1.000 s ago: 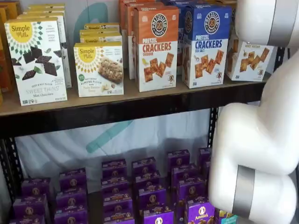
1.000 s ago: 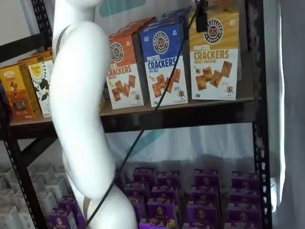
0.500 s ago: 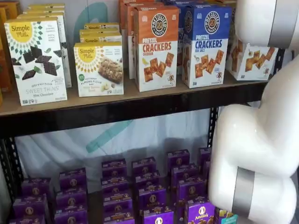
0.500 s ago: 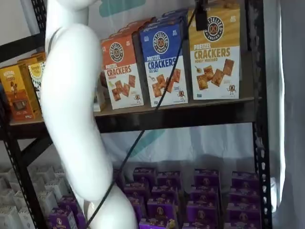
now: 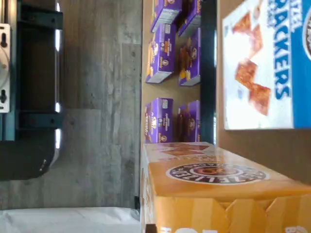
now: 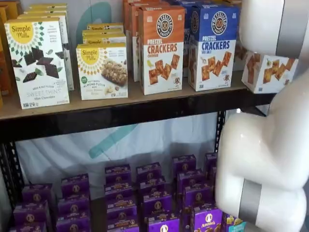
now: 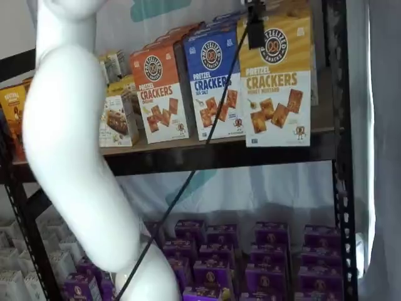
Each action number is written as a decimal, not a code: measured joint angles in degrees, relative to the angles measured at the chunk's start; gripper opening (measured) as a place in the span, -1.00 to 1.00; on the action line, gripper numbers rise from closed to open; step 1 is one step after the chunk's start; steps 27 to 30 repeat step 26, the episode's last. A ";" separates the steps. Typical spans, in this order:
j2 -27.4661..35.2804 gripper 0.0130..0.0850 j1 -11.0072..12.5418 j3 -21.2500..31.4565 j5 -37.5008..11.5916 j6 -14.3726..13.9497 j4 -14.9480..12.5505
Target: Retrieve the yellow and white box located on the top shelf, the sixth one from the left
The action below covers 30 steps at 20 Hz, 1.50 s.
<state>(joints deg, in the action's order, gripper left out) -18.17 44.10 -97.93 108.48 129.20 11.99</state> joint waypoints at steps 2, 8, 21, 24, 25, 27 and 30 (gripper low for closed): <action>-1.90 0.33 -0.01 1.59 1.23 -0.10 -0.19; -7.26 0.33 -3.01 6.51 4.08 -2.61 -1.82; -14.08 0.33 -11.96 13.45 6.25 -11.42 -2.59; -14.38 0.33 -13.33 13.90 6.37 -12.87 -2.47; -14.38 0.33 -13.65 13.94 6.43 -13.19 -2.46; -14.40 0.33 -14.04 14.02 6.45 -13.57 -2.47; -14.40 0.33 -14.04 14.02 6.45 -13.57 -2.47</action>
